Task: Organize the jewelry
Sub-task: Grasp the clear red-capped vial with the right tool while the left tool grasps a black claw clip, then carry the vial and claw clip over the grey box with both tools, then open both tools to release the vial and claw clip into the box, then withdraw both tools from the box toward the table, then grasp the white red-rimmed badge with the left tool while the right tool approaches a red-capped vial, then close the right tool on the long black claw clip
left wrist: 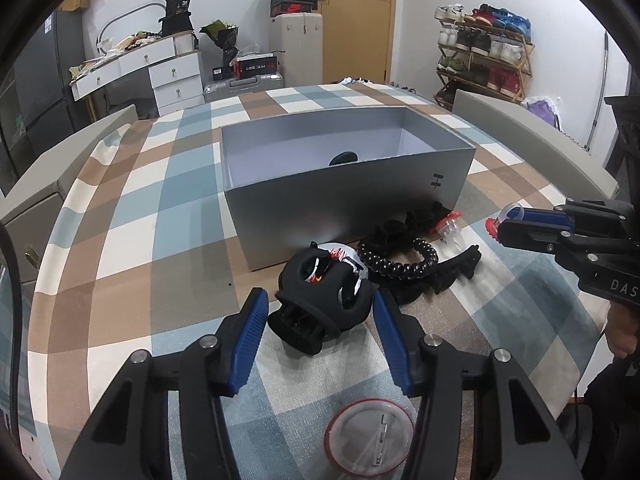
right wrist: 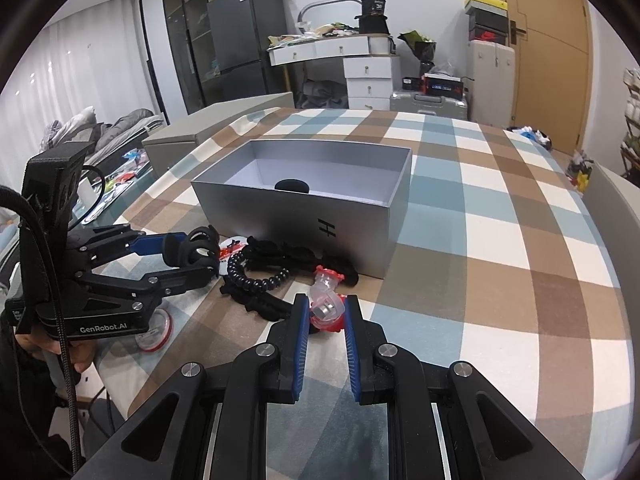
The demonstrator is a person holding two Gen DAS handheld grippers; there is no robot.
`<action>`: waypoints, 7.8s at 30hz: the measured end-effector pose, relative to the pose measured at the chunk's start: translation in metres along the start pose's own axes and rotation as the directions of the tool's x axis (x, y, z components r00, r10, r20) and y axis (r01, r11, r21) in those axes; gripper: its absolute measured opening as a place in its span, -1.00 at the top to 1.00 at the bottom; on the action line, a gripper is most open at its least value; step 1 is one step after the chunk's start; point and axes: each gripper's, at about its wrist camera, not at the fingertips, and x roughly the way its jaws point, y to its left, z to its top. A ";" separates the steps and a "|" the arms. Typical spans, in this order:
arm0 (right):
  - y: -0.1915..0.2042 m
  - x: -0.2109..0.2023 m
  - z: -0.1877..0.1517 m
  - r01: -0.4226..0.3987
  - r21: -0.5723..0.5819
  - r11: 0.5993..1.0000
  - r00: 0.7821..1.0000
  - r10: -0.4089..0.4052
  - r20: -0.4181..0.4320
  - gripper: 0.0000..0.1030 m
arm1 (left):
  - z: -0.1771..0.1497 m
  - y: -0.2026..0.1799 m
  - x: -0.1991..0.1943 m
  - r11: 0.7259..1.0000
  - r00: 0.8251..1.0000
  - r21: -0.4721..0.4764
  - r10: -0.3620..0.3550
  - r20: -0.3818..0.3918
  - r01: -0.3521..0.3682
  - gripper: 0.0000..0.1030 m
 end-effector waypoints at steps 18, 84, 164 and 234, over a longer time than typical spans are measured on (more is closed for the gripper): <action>-0.001 -0.003 0.001 -0.008 0.004 1.000 1.000 0.008 0.019 0.68 | 0.001 -0.001 -0.013 1.000 0.997 -0.004 -0.006 0.074 0.006 0.19; -0.027 0.012 0.074 -0.123 0.154 0.980 0.981 0.097 0.168 0.68 | 0.062 0.019 -0.003 0.995 0.974 -0.095 0.048 0.221 -0.028 0.18; 0.011 -0.010 -0.013 -0.051 0.041 0.998 0.999 0.051 0.003 -1.00 | -0.043 -0.010 -0.036 1.000 0.999 0.017 -0.018 0.033 0.017 -0.97; 0.023 0.029 -0.006 0.059 -0.153 0.986 0.992 -0.076 -0.103 0.40 | -0.042 -0.007 -0.036 0.998 0.998 0.043 -0.050 0.047 0.048 0.29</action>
